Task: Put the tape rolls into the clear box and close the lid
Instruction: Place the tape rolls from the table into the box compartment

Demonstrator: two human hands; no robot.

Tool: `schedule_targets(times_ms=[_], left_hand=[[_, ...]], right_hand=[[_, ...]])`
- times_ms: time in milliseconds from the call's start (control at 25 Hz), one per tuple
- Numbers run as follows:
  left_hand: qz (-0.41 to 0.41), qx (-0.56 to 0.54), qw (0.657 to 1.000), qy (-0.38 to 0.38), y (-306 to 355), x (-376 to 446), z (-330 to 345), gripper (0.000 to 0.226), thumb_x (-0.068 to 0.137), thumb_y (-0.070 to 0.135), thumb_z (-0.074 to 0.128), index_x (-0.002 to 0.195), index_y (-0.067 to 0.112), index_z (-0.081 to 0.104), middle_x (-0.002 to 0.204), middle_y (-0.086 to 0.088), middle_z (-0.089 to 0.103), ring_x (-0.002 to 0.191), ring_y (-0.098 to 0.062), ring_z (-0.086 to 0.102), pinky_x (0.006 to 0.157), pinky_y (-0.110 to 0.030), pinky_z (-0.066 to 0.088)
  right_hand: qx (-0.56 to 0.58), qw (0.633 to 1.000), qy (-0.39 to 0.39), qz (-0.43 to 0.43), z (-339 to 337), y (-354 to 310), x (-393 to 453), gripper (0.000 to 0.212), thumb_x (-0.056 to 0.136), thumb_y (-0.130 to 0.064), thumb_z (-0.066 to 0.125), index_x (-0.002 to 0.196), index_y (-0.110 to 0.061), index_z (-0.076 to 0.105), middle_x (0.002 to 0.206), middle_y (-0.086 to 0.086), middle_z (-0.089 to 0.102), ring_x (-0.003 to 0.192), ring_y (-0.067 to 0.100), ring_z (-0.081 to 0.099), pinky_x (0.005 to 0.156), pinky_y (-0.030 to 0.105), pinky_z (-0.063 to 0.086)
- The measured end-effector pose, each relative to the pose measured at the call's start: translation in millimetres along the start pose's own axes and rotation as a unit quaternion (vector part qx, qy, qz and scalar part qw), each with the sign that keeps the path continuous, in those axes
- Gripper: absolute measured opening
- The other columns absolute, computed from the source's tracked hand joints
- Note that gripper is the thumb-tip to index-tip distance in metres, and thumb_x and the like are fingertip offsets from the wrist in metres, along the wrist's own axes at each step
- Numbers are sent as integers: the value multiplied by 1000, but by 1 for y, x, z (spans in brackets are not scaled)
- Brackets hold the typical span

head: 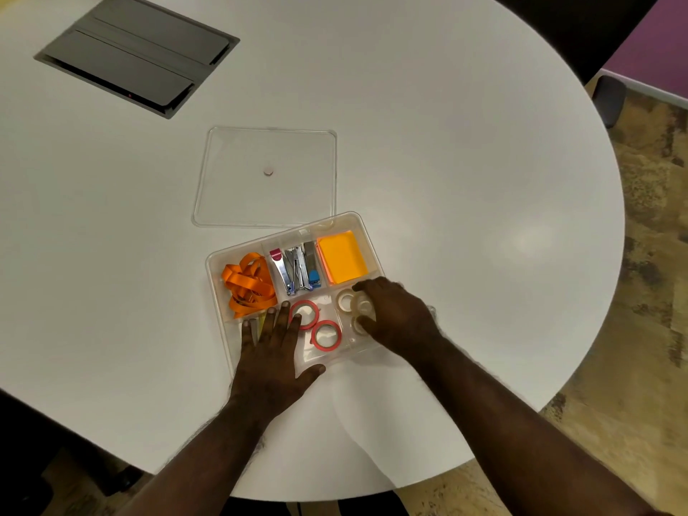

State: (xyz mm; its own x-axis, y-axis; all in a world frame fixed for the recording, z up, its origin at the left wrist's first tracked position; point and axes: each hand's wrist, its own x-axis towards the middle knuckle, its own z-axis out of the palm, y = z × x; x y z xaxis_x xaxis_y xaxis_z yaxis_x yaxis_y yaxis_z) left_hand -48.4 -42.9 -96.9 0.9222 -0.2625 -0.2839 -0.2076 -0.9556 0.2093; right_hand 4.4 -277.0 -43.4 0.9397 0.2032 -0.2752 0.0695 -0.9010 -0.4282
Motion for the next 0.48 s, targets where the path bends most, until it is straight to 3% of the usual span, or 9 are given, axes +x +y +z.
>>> schedule_targets(times_ms=[240, 400, 480], left_hand=[[-1, -7, 1000, 0, -2, -2, 0, 97, 77, 81, 31, 151, 19, 20, 158, -3, 13, 146, -27, 10, 115, -56, 0], [-14, -3, 1000, -6, -3, -1, 3, 100, 75, 84, 26, 152, 21, 11, 159, -3, 4, 147, -26, 0, 116, -53, -8], [-17, 1, 1000, -8, -3, -1, 4, 101, 75, 85, 24, 152, 23, 6, 159, -2, 0, 147, -25, -4, 116, -52, -11]], right_hand=[[-76, 996, -49, 17, 32, -14, 7, 57, 81, -26, 72, 132, -23, 47, 135, 4, 56, 117, 26, 56, 89, 40, 54], [-36, 998, -56, 8, 35, -15, 14, 57, 83, -24, 70, 135, -20, 46, 141, 5, 50, 123, 26, 52, 93, 40, 52], [-1, 999, -27, 23, 25, -6, 15, 52, 84, -19, 68, 132, -17, 49, 135, 8, 54, 117, 27, 56, 93, 38, 51]])
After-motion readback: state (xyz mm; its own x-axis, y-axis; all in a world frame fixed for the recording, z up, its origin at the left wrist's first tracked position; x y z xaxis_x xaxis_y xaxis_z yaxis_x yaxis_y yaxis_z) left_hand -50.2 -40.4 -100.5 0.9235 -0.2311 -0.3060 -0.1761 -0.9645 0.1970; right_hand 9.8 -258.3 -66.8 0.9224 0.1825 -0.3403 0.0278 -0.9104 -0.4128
